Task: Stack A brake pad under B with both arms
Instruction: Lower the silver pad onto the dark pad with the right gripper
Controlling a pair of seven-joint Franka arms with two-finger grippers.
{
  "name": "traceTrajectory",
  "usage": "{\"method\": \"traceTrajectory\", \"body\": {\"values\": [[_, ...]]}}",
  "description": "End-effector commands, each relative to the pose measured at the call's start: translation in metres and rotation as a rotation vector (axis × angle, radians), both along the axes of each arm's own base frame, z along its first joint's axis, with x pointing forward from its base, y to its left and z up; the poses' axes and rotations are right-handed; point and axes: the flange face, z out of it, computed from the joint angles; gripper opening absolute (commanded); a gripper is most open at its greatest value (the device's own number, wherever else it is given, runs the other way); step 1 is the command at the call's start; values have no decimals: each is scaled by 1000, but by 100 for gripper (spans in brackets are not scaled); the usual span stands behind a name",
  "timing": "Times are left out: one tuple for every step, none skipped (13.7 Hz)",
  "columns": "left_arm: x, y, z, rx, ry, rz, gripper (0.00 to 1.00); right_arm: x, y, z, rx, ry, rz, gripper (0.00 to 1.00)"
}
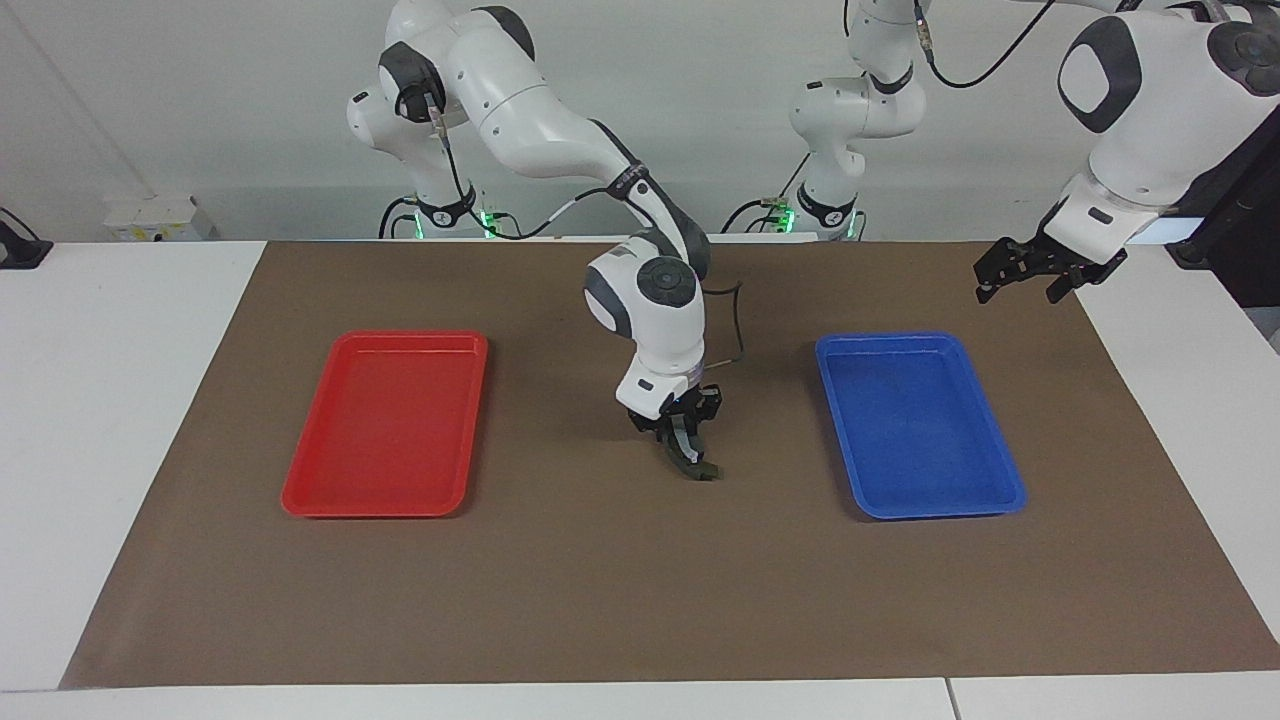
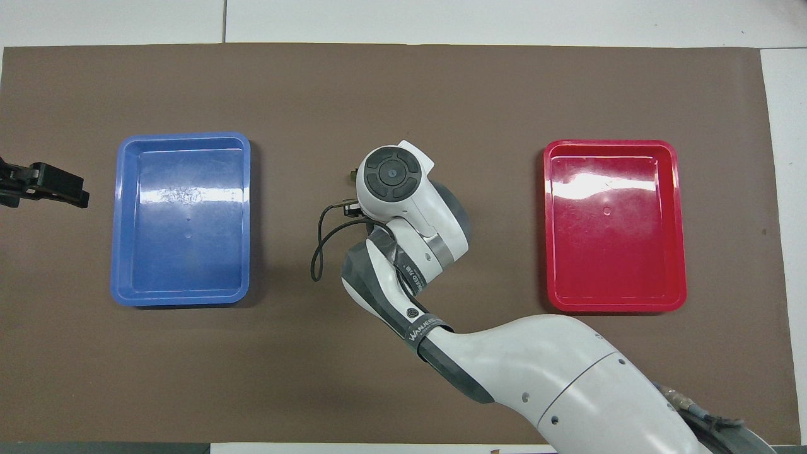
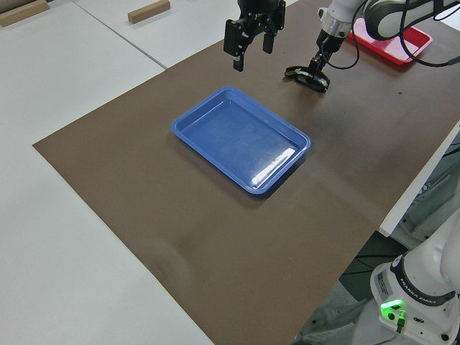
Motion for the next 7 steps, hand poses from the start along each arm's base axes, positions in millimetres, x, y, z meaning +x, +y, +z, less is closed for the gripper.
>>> {"method": "traceTrajectory", "body": {"values": [[-2,4,2,13,-12,-1,100,-1,0,1,-3,-13,-8,100],[-2,4,2,13,-12,-1,100,-1,0,5,-3,-14,-7,100],[-2,4,2,13,-12,-1,100,2,-4,7,-7,-13,-13,100],[-2,3,2,11,-12,-1,100,5,-10,16,-7,-18,-21,100],[-2,4,2,13,-12,-1,100,12,-22,32,-8,-23,-40,100],[-2,4,2,13,-12,-1,100,19,-38,51,-7,-30,-65,100],[-2,4,2,11,-12,1,100,26,-56,76,-2,-45,-92,100]]}}
